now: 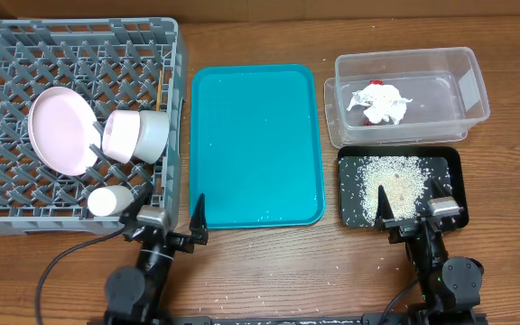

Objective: Sort waste into correct bins and load items into the dishwasher

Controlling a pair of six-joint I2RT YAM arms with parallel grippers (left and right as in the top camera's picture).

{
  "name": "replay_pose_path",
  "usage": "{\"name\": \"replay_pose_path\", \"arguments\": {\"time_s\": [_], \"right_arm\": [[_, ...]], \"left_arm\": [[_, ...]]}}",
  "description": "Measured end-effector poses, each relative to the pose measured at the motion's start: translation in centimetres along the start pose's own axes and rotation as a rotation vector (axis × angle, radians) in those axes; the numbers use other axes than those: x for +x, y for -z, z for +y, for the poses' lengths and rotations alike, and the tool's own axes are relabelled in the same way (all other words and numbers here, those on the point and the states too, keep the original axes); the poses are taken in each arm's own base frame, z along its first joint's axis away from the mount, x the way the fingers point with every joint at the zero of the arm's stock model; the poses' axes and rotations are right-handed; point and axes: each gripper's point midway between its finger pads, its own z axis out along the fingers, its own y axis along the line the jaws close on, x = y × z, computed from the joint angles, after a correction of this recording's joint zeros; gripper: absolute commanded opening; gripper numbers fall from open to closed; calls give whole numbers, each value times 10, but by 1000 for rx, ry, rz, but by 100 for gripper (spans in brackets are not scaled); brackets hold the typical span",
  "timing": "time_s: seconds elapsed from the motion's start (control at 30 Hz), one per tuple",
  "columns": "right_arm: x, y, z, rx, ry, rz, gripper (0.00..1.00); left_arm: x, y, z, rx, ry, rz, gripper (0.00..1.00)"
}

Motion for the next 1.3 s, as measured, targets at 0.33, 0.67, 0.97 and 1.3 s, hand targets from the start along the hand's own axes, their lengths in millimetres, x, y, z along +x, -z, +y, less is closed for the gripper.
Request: {"name": "replay_pose_path", "arguments": {"time_s": [0.33, 0.67, 0.97, 1.3], "right_arm": [[0, 0, 0, -1, 0, 0, 100], [0, 0, 0, -1, 0, 0, 100], [0, 0, 0, -1, 0, 0, 100], [0, 0, 0, -1, 0, 0, 100]], "left_arm": [[15, -2, 2, -2, 5, 31, 100], [15, -2, 2, -2, 5, 31, 100], [15, -2, 2, -2, 5, 31, 100], [15, -2, 2, -2, 5, 31, 100]]}}
